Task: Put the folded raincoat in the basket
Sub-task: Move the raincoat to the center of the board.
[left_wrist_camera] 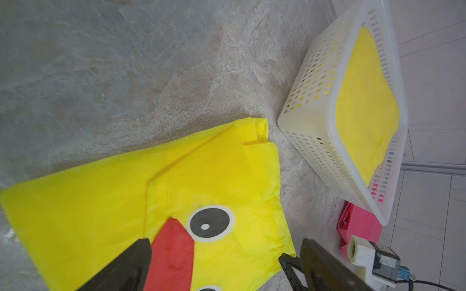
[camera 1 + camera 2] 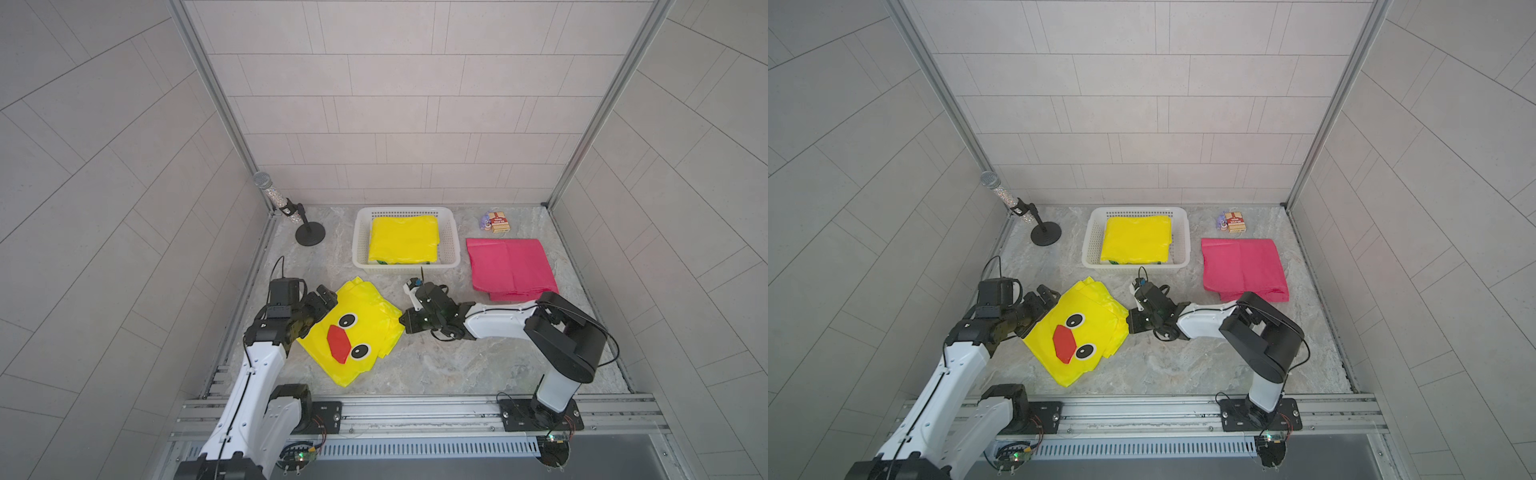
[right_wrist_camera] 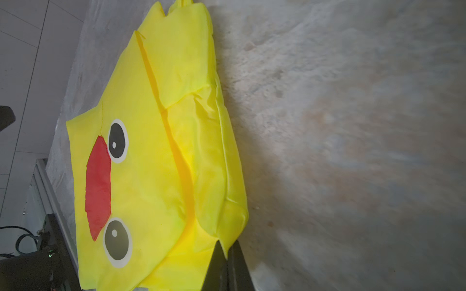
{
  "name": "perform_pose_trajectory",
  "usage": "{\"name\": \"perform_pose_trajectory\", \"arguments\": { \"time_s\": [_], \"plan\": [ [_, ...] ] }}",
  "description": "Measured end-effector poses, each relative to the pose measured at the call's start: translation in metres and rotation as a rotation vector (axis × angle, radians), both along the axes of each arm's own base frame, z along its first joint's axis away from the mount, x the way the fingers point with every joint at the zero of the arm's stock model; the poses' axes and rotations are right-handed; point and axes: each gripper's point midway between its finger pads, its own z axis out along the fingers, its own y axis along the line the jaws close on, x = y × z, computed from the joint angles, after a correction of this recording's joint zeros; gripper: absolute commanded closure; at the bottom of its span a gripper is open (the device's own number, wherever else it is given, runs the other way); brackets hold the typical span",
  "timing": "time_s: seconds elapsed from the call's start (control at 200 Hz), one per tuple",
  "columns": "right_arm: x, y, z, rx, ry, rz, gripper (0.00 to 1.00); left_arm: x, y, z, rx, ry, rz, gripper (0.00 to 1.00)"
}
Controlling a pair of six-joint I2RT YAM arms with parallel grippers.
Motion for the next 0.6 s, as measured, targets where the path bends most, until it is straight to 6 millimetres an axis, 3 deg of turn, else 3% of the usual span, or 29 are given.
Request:
{"name": "perform_pose_trajectory", "arguments": {
  "time_s": [0.195, 0.245, 0.38, 0.6],
  "plan": [
    [0.007, -0.048, 0.005, -0.065, -0.006, -0.053, 1.00, 0.003, -0.009, -0.007, 0.008, 0.026, -0.055, 0.00],
    [0.010, -0.057, 0.008, -0.079, -0.012, -0.059, 0.88, 0.003, -0.013, -0.010, 0.011, 0.040, -0.078, 0.00],
    [0.016, -0.079, 0.023, -0.114, -0.033, -0.084, 0.37, 0.002, -0.033, -0.019, 0.026, 0.065, -0.163, 0.00],
    [0.012, -0.099, 0.067, -0.102, -0.057, -0.158, 0.28, 0.003, -0.068, -0.030, 0.062, 0.076, -0.304, 0.00]
  ]
}}
